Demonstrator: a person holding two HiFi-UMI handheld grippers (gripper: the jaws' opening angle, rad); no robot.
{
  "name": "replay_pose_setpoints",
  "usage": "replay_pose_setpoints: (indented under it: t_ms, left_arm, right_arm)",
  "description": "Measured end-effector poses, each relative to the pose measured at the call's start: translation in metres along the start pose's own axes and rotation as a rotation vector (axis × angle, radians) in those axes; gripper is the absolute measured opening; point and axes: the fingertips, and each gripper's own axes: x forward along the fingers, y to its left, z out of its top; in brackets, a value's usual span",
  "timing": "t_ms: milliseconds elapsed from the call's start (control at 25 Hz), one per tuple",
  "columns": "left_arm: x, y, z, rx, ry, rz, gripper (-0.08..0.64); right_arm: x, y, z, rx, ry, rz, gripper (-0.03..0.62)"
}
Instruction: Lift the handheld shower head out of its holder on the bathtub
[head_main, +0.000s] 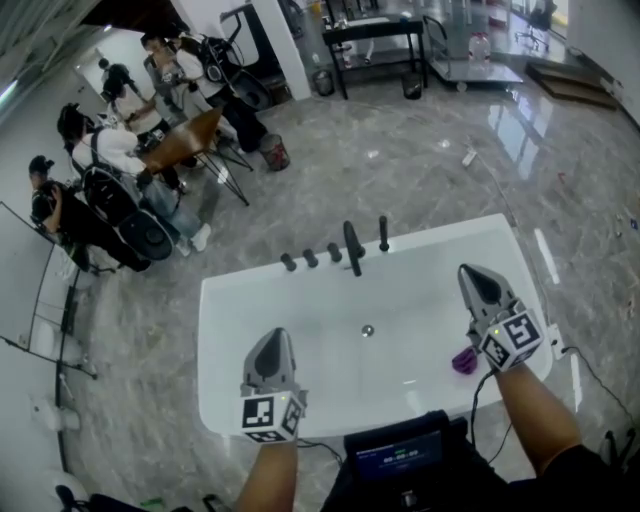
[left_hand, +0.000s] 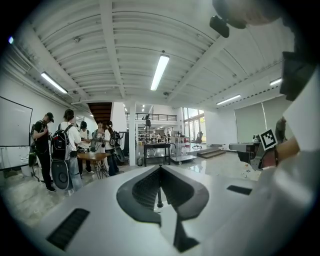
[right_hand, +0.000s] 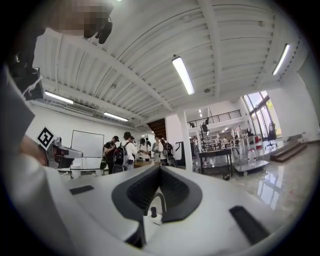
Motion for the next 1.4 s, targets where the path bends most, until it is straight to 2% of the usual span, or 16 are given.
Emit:
replay_pose_setpoints:
  t_ms: [320,800,1400]
  left_arm:
    - [0.038,0.013,-0.018,-0.002,0.025,0.012,0.008]
    - [0.105,0.010,-0.057,0.014,0.054,-0.019,0.008]
    - [0.165,0.024,-0.103,-0.032,0.092,-0.005,0.008]
  right_arm:
    - [0.047,-0.016,-0.022,0.074,0.023,0.010,0.003]
    - [0.115,-0.045,-0.086,0.087,0.110,0.015,0.003]
    - [0.172,-0.061,-0.151,0.108,0.176,0.013,0.003]
